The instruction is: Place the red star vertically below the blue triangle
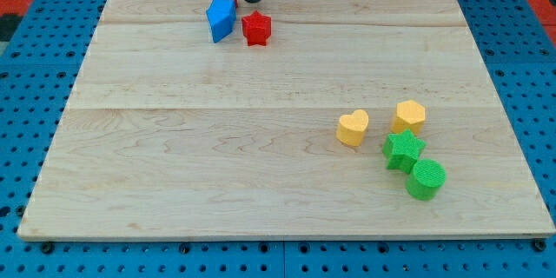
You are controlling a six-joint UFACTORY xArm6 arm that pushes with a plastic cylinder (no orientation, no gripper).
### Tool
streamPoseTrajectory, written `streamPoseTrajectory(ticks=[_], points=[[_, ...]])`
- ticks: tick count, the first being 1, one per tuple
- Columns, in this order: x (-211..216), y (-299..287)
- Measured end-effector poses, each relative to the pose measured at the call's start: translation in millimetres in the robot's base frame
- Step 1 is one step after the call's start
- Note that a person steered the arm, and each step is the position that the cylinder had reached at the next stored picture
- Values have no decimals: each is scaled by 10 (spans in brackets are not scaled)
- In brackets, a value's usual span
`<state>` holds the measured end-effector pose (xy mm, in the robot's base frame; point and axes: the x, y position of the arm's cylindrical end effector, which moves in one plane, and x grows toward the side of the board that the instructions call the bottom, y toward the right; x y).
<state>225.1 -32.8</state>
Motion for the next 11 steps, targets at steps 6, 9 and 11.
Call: streamPoseTrajectory(ticks=[6,9,11], points=[[1091,68],[1401,921],[2163,2949]])
